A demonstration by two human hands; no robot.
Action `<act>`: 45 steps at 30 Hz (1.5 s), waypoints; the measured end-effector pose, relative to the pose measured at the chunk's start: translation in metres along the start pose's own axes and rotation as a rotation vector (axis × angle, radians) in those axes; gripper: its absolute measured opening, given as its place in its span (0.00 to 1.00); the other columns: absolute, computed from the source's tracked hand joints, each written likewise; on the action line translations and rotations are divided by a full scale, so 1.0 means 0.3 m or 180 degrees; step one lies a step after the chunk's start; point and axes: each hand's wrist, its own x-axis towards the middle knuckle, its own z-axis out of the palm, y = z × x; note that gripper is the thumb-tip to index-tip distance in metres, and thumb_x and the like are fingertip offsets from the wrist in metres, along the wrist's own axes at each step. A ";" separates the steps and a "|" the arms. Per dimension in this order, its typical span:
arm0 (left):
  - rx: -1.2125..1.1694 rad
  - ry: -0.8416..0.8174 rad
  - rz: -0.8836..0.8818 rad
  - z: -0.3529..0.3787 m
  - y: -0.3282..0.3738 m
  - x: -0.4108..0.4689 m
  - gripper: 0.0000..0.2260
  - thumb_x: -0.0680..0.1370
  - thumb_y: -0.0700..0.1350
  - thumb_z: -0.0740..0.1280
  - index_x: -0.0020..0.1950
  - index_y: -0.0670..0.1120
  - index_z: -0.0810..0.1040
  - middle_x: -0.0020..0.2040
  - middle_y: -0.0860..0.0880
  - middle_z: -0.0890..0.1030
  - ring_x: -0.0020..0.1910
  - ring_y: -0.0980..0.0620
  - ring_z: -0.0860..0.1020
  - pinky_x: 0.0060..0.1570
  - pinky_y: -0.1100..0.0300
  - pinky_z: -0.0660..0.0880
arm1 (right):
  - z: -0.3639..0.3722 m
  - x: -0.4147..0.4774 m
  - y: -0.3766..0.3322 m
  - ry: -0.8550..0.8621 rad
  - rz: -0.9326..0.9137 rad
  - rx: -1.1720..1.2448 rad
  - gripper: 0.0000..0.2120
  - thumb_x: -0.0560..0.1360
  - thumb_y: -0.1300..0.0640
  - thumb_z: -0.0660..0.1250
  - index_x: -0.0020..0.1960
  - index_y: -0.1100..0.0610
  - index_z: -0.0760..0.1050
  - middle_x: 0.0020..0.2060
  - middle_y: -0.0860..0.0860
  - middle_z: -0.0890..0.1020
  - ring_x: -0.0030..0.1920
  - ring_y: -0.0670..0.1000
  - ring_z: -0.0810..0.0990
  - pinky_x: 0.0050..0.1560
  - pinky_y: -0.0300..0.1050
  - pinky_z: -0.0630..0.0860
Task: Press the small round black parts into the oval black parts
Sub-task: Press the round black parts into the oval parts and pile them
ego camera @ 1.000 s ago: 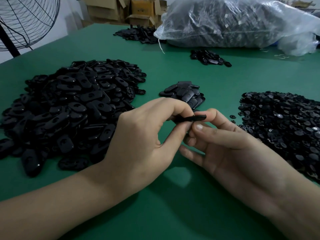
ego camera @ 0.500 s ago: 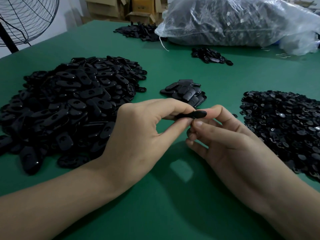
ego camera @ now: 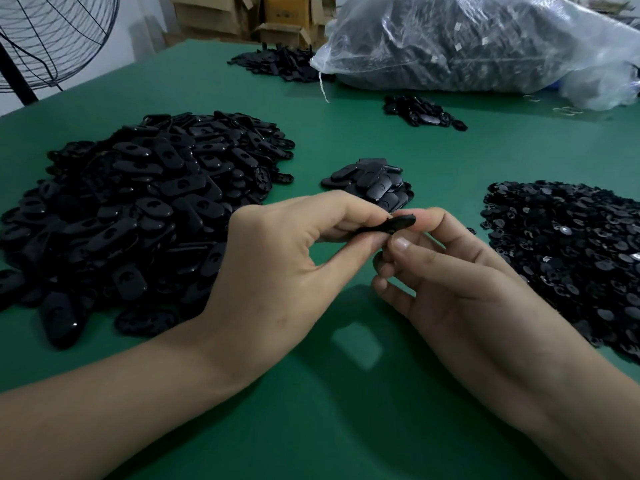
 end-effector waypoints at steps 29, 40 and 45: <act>0.0434 0.0044 0.0813 -0.027 -0.002 0.002 0.03 0.79 0.38 0.74 0.50 0.41 0.87 0.47 0.51 0.87 0.47 0.60 0.83 0.50 0.69 0.77 | -0.009 -0.010 -0.006 -0.0151 0.0124 0.0066 0.09 0.67 0.61 0.73 0.46 0.52 0.82 0.39 0.51 0.80 0.38 0.50 0.80 0.43 0.44 0.80; 0.0381 -0.0096 0.0835 -0.031 -0.010 0.002 0.03 0.80 0.39 0.73 0.51 0.42 0.86 0.48 0.52 0.87 0.48 0.60 0.83 0.51 0.67 0.78 | -0.025 -0.011 -0.017 -0.0388 0.0358 0.0211 0.12 0.64 0.62 0.79 0.45 0.51 0.82 0.39 0.51 0.81 0.39 0.50 0.82 0.48 0.49 0.81; 0.0120 -0.0245 0.0409 -0.016 -0.005 0.004 0.04 0.78 0.38 0.74 0.51 0.42 0.86 0.46 0.54 0.86 0.47 0.62 0.82 0.53 0.70 0.76 | -0.015 -0.008 -0.023 -0.0243 0.0249 -0.0117 0.07 0.67 0.61 0.73 0.41 0.51 0.79 0.38 0.52 0.80 0.38 0.50 0.80 0.47 0.46 0.80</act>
